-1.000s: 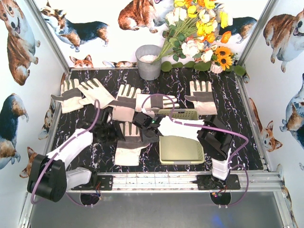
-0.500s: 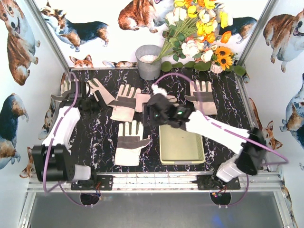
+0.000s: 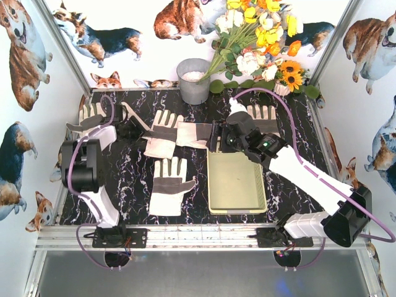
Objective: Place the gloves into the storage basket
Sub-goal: Pick up the glove from the center of the board.
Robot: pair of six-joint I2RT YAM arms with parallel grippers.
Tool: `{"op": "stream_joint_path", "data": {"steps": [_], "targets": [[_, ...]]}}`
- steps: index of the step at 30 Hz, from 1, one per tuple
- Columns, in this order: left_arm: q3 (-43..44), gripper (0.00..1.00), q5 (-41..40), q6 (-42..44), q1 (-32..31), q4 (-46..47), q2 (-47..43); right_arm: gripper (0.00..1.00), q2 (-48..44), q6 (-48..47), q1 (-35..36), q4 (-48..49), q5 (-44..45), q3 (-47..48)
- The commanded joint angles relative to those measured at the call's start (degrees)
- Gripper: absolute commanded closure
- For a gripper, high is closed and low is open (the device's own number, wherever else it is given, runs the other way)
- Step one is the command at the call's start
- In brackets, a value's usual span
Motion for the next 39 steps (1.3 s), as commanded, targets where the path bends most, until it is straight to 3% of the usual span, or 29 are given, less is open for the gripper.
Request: {"op": "stream_joint_path", "data": {"steps": [1,13,18,24,37,39], "targets": [[4.3,0.48,0.9,-5.1,0.8,6.7,4.0,0.31,-2.1,-2.7,-1.7,2.1,-3.9,1.6],[5.4,0.53,-3.0,-5.4,0.6,8.6,9.1,0.32,5.0,-3.6,-5.4,3.6,-9.3,6.4],[1.7,0.55,-5.6,-7.8,0.2,9.7,6.5,0.33,7.6,-2.3,-6.1,3.9,-12.0,7.6],[-3.4,0.53,-7.8,-10.3,-0.2,11.5,3.4,0.33,5.6,-0.8,-6.1,5.3,-12.2,4.1],[-1.8,0.57,-7.4,-14.8,-0.3,18.1,10.8,0.33,1.2,0.7,-6.1,4.8,-10.2,1.1],[-2.4,0.62,-6.7,-16.2,-0.6,20.2,11.5,0.33,0.7,0.9,-6.1,4.7,-9.8,0.5]]}}
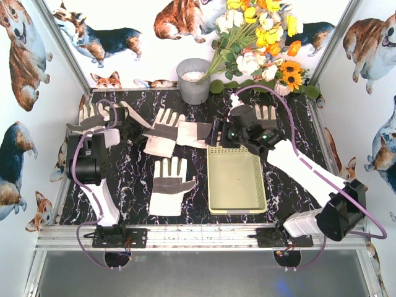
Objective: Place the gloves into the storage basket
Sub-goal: Pick up the glove from the center of the board.
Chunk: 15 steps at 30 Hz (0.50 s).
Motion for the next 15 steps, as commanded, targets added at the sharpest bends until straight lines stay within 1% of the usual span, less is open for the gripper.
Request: {"op": "stream_joint_path", "data": {"steps": [1,7,12,15], "targets": [[-0.8,0.65,-1.1,-2.3,-0.6,2.5,3.8,0.33,-3.6,0.7,0.0,2.3,1.7,-0.8],[0.7,0.83,-1.6,-1.4,-1.5,1.6,5.0,0.33,-4.6,0.7,0.0,1.8,1.9,-1.1],[0.2,1.0,-1.7,-0.7,-1.6,1.7,4.3,0.33,-5.8,1.0,0.0,1.5,1.9,-2.2],[-0.7,1.0,-1.5,-0.1,-1.9,2.8,2.8,0.33,-6.6,1.1,0.0,1.3,2.0,-2.7]]}}
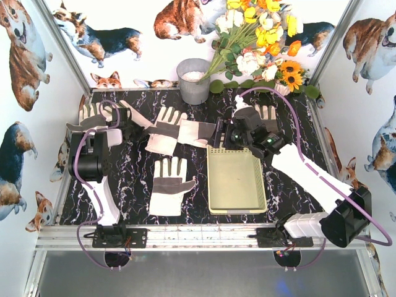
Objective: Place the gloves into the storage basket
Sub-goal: Pick up the glove from the center of the board.
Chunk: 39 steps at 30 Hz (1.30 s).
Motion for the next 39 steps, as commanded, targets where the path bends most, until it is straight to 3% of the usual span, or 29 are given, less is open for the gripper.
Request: {"op": "stream_joint_path", "data": {"steps": [1,13,19,24,32,39], "targets": [[-1.6,1.0,-0.8,1.9,-0.9,-0.4,-0.8,0.33,-3.1,0.4,0.0,1.9,0.7,-0.8],[-7.6,1.0,-1.6,7.0,-2.0,3.4,-17.6,0.33,1.3,5.3,0.0,2.3,-3.7,3.6],[-9.3,1.0,-0.5,13.4,-2.0,1.4,-27.9,0.24,8.1,13.1,0.0,5.3,-9.4,9.2],[-9.5,1.0,2.3,21.3,-2.0,-2.4,-35.0,0.23,14.1,21.0,0.0,8.1,-12.6,13.9],[-12.7,1.0,11.8,28.6,-3.8,-6.5,-39.2,0.21,25.1,32.2,0.9,9.9,-16.4,24.1],[-14.2,1.0,11.7,30.6,-9.4,-7.7,-39.1,0.16,33.1,35.0,1.9,1.8,-16.2,33.9]]}}
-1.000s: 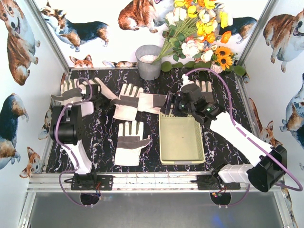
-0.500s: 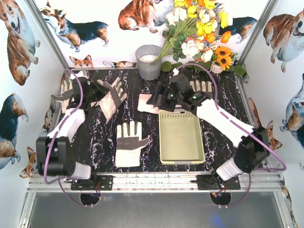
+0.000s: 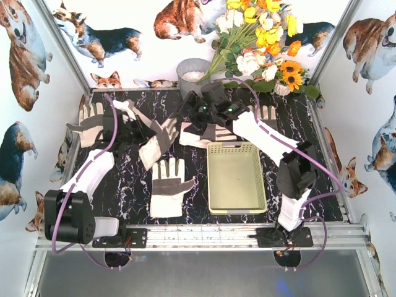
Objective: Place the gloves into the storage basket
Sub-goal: Pick up the glove from the center of the board, then turn over the glove.
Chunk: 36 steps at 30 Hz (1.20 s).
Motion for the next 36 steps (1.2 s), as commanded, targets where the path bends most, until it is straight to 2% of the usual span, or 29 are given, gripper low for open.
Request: {"op": "stream_joint_path", "data": {"steps": [1,7,13,25,28,36], "targets": [[-0.5,1.0,1.0,2.9,-3.8,0.0,-0.7,0.16,3.7,3.7,0.9,-3.8,-1.4,7.4],[-2.0,1.0,-0.3,2.0,-7.6,0.8,-0.9,0.11,8.0,4.5,1.3,-10.2,-2.0,12.6],[-2.9,1.0,-0.8,0.6,-10.2,2.0,-0.6,0.07,9.9,5.1,2.0,-14.2,-0.3,13.1],[-3.6,1.0,-1.1,-1.5,-14.3,4.4,0.5,0.08,15.0,4.3,3.4,-16.5,0.8,13.7],[-3.6,1.0,-1.4,-1.7,-15.6,4.6,0.8,0.14,16.7,4.0,3.5,-16.9,0.3,14.3],[-3.6,1.0,-3.0,-2.3,-17.6,3.8,0.5,0.52,17.6,1.0,3.8,-18.2,1.1,14.3]]}}
